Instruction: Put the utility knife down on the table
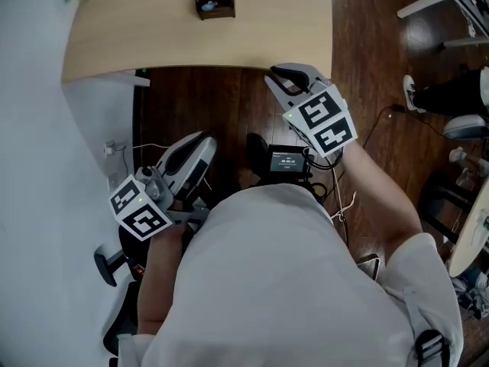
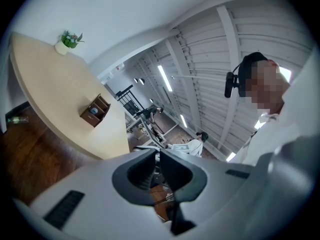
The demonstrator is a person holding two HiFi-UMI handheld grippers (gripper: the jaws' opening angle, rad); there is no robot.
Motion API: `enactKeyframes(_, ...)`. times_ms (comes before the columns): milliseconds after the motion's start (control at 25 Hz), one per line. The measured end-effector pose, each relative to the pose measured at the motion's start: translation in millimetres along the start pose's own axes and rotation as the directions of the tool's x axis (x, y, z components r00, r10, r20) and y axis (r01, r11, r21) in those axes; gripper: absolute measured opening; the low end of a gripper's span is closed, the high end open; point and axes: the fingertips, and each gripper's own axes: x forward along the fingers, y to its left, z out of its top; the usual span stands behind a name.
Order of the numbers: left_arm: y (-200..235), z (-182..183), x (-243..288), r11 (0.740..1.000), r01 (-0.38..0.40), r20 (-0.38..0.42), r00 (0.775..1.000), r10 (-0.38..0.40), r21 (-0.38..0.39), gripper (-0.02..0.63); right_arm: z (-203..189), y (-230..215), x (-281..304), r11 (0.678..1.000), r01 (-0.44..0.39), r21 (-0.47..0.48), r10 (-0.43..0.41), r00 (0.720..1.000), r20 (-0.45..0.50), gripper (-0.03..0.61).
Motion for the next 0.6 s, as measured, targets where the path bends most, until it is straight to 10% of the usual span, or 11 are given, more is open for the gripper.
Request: enactKeyframes(600, -7, -25, -79, 0.992, 0.129, -0.131, 0.983, -0.128, 0.001, 0.005, 1, 95, -102, 0.903, 0.129, 0.411, -0.177, 0.981, 0.08, 0.0)
